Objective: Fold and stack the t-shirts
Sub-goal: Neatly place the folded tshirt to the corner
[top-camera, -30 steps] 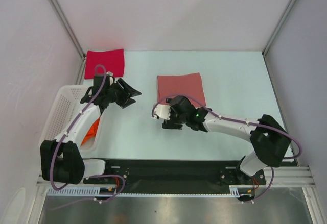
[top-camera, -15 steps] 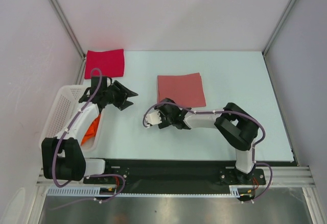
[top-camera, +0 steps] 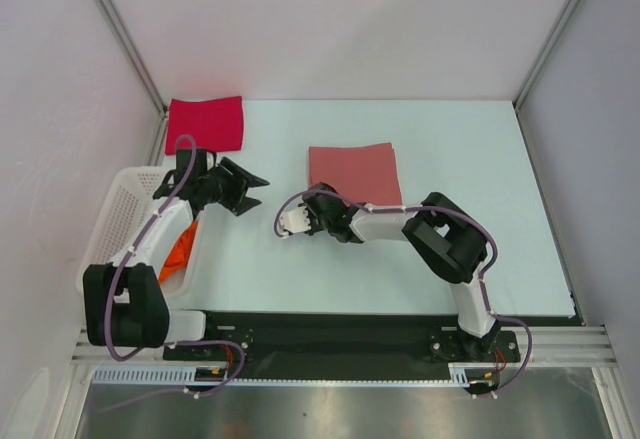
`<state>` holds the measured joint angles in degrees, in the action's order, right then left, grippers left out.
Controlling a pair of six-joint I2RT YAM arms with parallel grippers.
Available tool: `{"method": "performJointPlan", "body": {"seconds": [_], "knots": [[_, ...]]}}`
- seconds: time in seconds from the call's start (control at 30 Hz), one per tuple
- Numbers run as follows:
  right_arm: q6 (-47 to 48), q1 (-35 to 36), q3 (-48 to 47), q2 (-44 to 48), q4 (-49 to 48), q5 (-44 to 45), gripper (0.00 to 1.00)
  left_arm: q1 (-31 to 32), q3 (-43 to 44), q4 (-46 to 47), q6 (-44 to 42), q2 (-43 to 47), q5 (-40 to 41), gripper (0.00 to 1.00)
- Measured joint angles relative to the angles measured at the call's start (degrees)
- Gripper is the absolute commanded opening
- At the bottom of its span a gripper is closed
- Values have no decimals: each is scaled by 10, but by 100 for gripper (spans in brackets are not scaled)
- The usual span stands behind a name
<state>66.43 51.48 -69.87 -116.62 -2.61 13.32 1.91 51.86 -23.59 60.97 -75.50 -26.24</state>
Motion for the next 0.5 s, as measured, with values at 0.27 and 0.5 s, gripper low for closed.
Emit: {"method": "performJointPlan", "body": {"seconds": [0.27, 0.5], "knots": [[-10, -5, -12, -2, 31, -18, 0, -3, -4, 60, 13, -52, -38, 71], [-26, -29, -16, 37, 85, -63, 0, 29, -5, 179, 52, -148, -56, 76]]}}
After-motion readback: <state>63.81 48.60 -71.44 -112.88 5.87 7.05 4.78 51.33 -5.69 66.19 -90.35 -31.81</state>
